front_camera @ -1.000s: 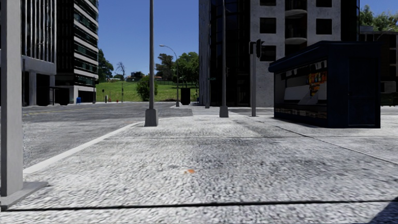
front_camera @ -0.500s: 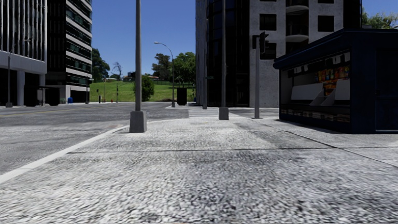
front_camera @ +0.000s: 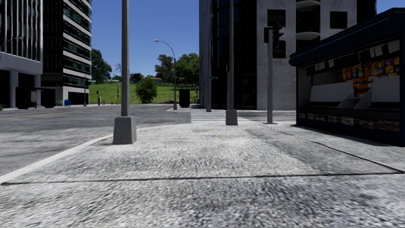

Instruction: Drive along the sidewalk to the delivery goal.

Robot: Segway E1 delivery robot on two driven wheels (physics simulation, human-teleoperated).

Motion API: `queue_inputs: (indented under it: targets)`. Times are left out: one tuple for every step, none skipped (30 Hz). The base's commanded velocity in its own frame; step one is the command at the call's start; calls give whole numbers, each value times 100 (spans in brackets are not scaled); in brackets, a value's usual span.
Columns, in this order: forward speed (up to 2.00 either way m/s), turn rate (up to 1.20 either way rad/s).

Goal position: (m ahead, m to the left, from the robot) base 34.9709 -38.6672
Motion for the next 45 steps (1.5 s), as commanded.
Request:
queue_inputs:
  targets:
    - [200, 0]
    - [200, 0]
    - [200, 0]
    - [200, 0]
    - [200, 0]
    - [200, 0]
    - [200, 0]
    - [200, 0]
    - [200, 0]
    - [200, 0]
    - [200, 0]
    - [200, 0]
    - [200, 0]
    - [200, 0]
    - [200, 0]
    - [200, 0]
    - [200, 0]
    - [200, 0]
    - [200, 0]
    - [200, 0]
    - [200, 0]
    - [200, 0]
    - [200, 0]
    - [200, 0]
    - [200, 0]
    - [200, 0]
    - [200, 0]
    - [200, 0]
    - [200, 0]
    - [200, 0]
    - [200, 0]
    - [200, 0]
    - [200, 0]
    - [200, 0]
    - [200, 0]
    - [200, 0]
    - [200, 0]
    - [200, 0]
    - [200, 0]
    - [200, 0]
    - [200, 0]
    - [200, 0]
    - [200, 0]
    - [200, 0]
    - [200, 0]
